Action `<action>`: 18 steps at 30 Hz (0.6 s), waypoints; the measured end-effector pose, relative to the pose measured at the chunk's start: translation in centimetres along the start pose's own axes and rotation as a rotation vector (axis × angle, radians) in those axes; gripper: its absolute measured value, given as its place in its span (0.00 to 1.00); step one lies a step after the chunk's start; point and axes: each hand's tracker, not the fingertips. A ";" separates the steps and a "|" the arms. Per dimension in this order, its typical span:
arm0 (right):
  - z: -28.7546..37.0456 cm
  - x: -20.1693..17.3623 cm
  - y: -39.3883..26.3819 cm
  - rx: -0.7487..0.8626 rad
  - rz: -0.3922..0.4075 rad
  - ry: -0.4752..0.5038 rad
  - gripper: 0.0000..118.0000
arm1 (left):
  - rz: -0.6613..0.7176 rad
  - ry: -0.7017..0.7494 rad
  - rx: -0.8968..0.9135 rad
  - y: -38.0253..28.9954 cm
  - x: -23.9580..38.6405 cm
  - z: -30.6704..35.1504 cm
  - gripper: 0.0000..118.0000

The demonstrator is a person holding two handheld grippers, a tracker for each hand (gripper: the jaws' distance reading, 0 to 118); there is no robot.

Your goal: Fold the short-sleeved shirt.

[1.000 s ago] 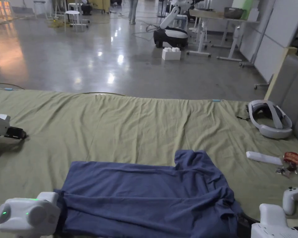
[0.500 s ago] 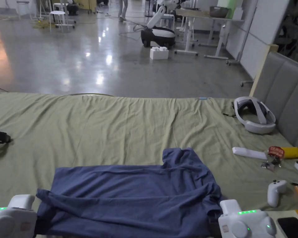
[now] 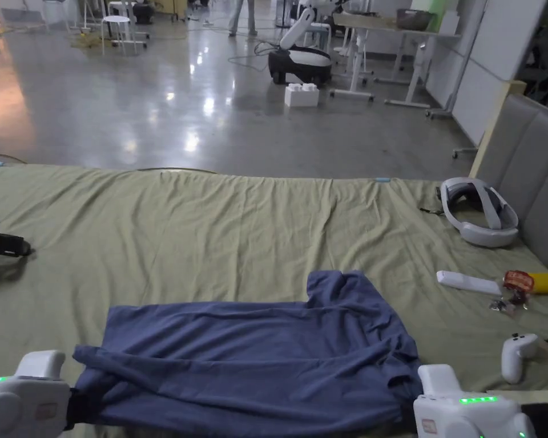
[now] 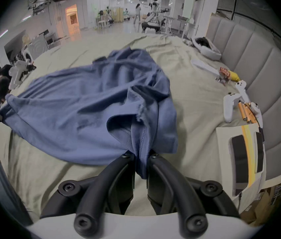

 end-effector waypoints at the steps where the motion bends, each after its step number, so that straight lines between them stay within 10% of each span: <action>1: 0.9 0.0 0.1 0.018 0.008 0.002 0.12 | 0.003 0.000 0.005 0.2 0.0 0.6 0.07; 18: 6.6 -2.4 -11.3 -0.152 0.064 0.003 0.12 | 0.079 0.003 -0.162 -10.7 -4.1 1.9 0.07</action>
